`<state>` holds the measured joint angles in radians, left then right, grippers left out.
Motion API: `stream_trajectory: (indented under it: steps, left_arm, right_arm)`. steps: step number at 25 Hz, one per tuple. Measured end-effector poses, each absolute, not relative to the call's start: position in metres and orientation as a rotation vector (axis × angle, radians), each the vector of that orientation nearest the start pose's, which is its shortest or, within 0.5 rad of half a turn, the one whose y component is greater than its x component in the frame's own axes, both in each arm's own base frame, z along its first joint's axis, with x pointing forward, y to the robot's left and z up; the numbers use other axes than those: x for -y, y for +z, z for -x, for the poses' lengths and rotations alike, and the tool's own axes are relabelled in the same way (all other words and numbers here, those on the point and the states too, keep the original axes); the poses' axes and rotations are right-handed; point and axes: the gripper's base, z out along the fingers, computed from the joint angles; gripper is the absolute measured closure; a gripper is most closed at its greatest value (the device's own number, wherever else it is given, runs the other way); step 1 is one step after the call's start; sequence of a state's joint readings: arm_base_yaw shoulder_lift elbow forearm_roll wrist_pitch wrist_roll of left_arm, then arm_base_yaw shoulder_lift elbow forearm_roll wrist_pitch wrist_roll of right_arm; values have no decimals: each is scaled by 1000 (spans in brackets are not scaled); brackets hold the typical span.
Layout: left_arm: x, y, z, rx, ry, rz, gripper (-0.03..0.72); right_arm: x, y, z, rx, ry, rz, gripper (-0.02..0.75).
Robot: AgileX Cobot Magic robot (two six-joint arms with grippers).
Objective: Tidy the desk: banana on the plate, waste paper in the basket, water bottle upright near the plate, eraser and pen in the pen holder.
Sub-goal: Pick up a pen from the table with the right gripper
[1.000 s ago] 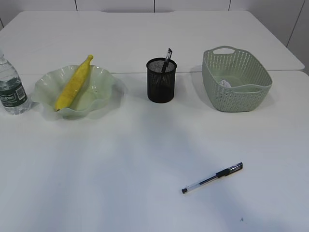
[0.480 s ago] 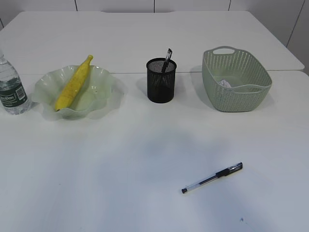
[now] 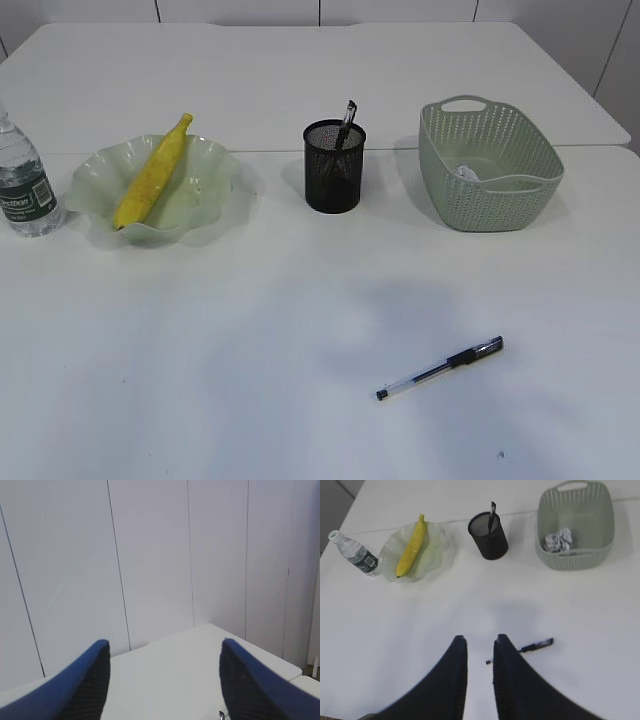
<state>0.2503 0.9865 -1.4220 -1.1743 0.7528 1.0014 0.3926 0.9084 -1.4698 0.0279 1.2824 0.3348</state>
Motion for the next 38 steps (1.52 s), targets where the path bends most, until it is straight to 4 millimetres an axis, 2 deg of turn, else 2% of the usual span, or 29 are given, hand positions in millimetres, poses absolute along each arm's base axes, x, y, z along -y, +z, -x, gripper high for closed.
stream_trajectory:
  steps: [6, 10, 17, 24, 26, 32, 38]
  left_arm:
    - [19, 535, -161, -1406, -321, -376, 209]
    - [20, 535, -161, -1408, -323, -380, 209]
    - [20, 535, -161, -1409, -324, -382, 209]
    - [20, 535, -161, -1409, -324, -382, 209]
    - [20, 535, -161, -1411, -326, -384, 209]
    - [21, 532, -161, -1429, -312, -405, 209]
    - [19, 531, -162, -1444, -286, -413, 209]
  right_arm:
    - [-53, 443, -139, -2409, 364, -137, 598]
    - [-52, 419, -148, -2478, 308, -297, 598]
    - [-52, 393, -159, -2421, 367, -656, 598]
    - [-56, 356, -165, -2406, 422, -929, 598]
    - [-57, 350, -166, -2420, 425, -955, 598]
    - [-58, 350, -168, -2408, 429, -958, 598]
    - [-52, 348, -179, -2365, 295, -901, 598]
